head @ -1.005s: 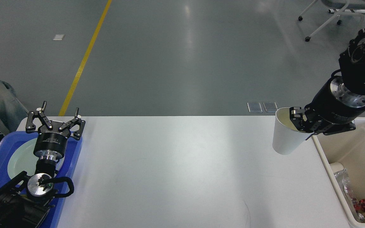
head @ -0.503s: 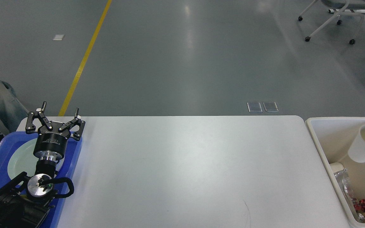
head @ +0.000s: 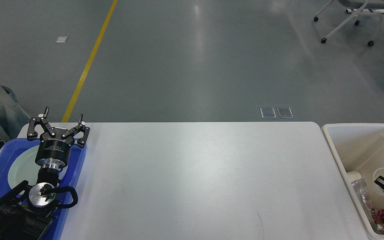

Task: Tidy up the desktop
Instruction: 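Open the right gripper inside the bin to release the cup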

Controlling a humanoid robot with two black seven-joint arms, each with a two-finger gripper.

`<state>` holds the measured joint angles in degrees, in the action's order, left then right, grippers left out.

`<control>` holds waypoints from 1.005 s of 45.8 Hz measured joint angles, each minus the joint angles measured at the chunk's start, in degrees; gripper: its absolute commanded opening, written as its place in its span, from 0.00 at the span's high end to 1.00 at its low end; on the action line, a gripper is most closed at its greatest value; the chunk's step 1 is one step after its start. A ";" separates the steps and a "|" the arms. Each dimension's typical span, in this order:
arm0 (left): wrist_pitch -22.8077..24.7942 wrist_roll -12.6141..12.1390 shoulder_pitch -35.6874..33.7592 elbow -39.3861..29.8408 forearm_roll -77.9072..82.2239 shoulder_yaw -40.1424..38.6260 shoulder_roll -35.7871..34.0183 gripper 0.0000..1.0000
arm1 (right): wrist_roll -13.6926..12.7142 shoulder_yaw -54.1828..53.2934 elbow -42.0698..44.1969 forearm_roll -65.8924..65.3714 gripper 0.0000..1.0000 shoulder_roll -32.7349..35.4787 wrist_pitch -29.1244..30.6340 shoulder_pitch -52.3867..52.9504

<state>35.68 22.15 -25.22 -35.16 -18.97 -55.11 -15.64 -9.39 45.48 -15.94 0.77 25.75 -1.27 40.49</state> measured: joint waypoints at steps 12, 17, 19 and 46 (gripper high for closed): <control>0.00 0.00 0.00 0.00 0.00 0.00 0.00 0.04 | -0.01 -0.09 10.94 -0.01 1.00 -8.33 -4.83 -9.00; 0.00 0.00 0.00 0.00 0.00 0.00 0.00 0.04 | -0.20 -0.39 11.18 0.08 1.00 -8.58 -5.54 -9.87; 0.00 0.00 0.00 0.00 0.00 0.00 0.00 0.04 | -0.27 -0.48 11.19 0.10 1.00 -8.59 -5.61 -10.07; 0.00 0.00 0.00 0.00 -0.02 0.00 0.00 0.04 | -0.25 -0.84 10.30 0.96 0.00 -6.18 -9.84 -10.36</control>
<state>35.68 22.15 -25.22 -35.16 -19.00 -55.11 -15.64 -9.64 44.64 -5.64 1.72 19.56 -11.12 30.13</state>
